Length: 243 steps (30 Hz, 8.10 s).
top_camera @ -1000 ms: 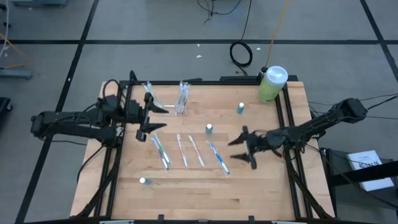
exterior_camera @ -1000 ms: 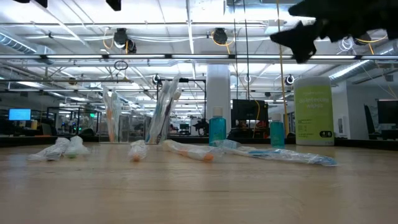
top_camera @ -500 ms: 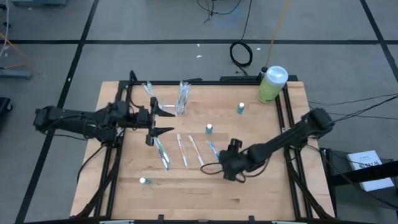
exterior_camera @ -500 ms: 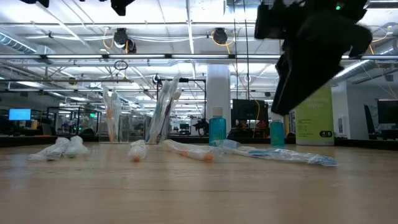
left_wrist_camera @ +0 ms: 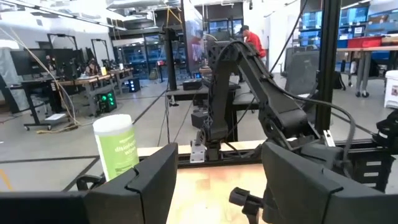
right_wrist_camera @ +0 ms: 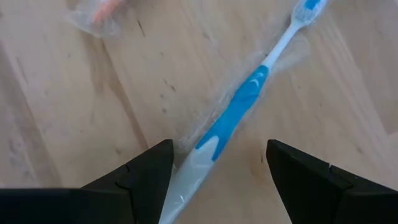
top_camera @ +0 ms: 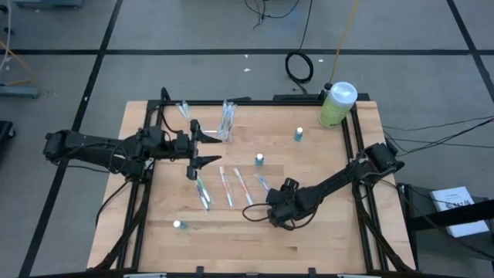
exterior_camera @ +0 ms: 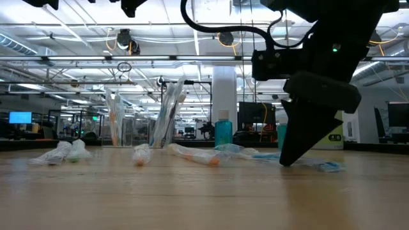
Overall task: Pick & Place toothbrushing station
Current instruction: Put the blue toothbrush into the transparent organizer
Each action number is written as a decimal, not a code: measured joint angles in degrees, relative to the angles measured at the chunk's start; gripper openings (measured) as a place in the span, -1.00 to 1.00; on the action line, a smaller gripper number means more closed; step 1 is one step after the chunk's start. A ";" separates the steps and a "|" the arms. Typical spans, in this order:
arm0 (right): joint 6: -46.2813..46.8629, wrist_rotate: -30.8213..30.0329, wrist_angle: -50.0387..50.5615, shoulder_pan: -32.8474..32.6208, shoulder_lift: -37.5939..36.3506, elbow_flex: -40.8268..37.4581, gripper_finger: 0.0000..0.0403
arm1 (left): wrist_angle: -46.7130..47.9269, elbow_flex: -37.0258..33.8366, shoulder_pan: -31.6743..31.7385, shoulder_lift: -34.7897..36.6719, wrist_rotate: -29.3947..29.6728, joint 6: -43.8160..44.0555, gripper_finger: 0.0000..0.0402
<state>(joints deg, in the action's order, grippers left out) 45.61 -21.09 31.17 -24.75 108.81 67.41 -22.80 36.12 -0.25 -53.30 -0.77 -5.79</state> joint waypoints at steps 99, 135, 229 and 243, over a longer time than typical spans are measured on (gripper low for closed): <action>-54.88 10.79 -69.48 23.45 -39.56 -37.43 -0.92 | -34.60 4.05 0.70 -31.16 4.89 5.51 0.19; -54.36 10.72 -68.59 23.40 -39.34 -37.43 -0.89 | -33.96 11.15 0.77 -37.03 3.45 2.39 -0.83; -51.22 10.48 -52.05 23.14 -53.83 -37.41 -0.28 | 24.61 -9.63 35.39 1.26 26.84 37.59 -0.83; -51.23 10.48 -51.84 23.14 -53.83 -37.42 -0.28 | 24.97 -9.73 35.39 4.18 26.64 36.05 -0.21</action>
<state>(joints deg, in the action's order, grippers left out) -5.62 -10.61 -20.67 -1.61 54.98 29.99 2.16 26.39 35.14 -49.12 25.87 30.26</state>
